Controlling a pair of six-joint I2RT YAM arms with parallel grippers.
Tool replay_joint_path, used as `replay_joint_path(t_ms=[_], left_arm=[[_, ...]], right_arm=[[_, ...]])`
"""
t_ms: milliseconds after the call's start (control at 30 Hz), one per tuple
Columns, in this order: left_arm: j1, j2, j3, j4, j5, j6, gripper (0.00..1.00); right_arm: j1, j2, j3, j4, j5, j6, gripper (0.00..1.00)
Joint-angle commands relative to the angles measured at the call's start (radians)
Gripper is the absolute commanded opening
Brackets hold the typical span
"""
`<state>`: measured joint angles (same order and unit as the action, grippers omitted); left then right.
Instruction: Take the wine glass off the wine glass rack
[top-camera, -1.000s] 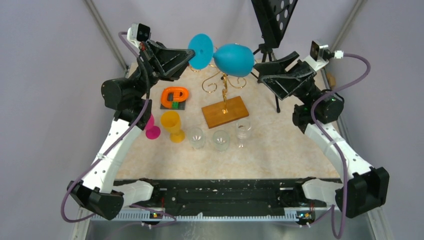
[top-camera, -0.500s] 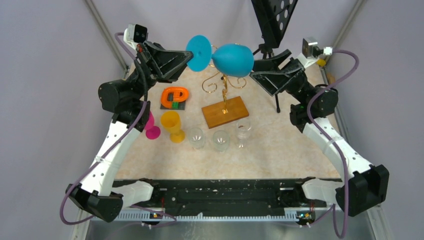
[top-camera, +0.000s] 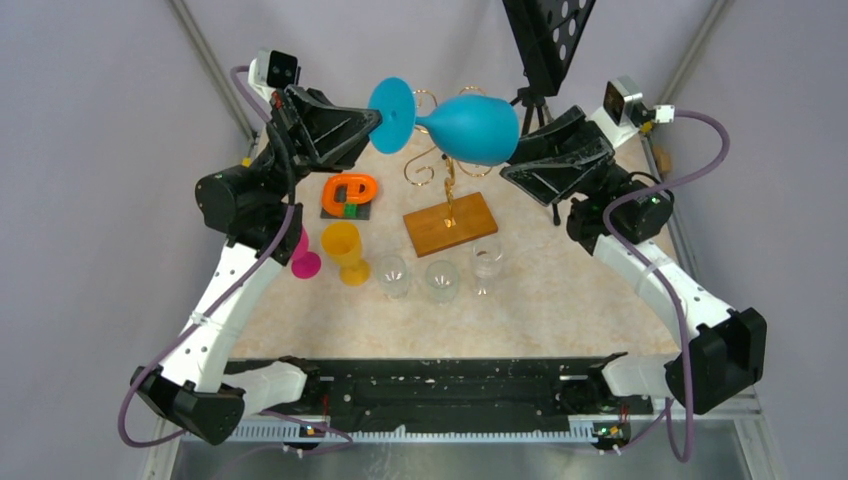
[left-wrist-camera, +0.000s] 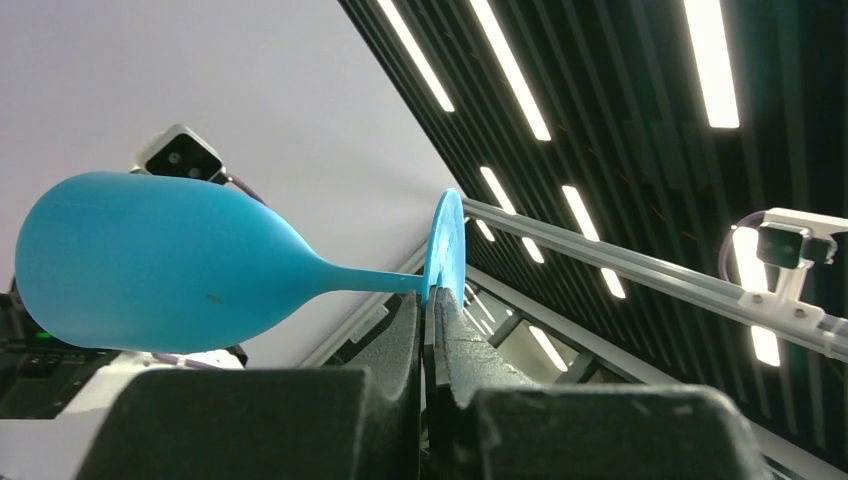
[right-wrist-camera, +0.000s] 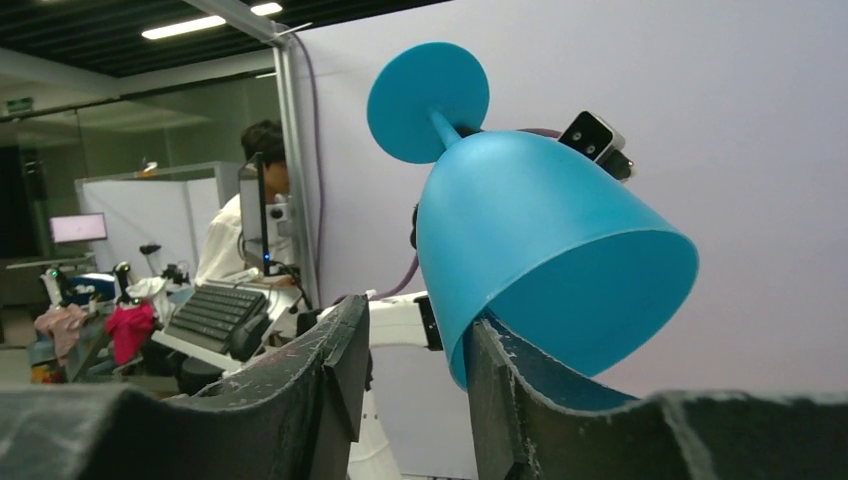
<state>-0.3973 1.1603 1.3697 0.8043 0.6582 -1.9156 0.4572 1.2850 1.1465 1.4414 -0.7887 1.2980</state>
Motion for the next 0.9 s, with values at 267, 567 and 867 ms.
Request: replay_joint_path(t_ms=[267, 567, 867], left_arm=[[-0.040, 0.012, -0.030, 0.119, -0.014, -0.077, 0.00], [-0.054, 0.005, -0.030, 0.103, -0.024, -0.027, 0.02], [-0.053, -0.049, -0.002, -0.060, 0.032, 0.264, 0.79]], right_arm=[[0.035, 0.043, 0.104, 0.237, -0.045, 0.091, 0.28], [0.035, 0.037, 0.111, 0.183, -0.039, 0.105, 0.00], [0.035, -0.145, 0.001, -0.146, 0.013, -0.112, 0.00]])
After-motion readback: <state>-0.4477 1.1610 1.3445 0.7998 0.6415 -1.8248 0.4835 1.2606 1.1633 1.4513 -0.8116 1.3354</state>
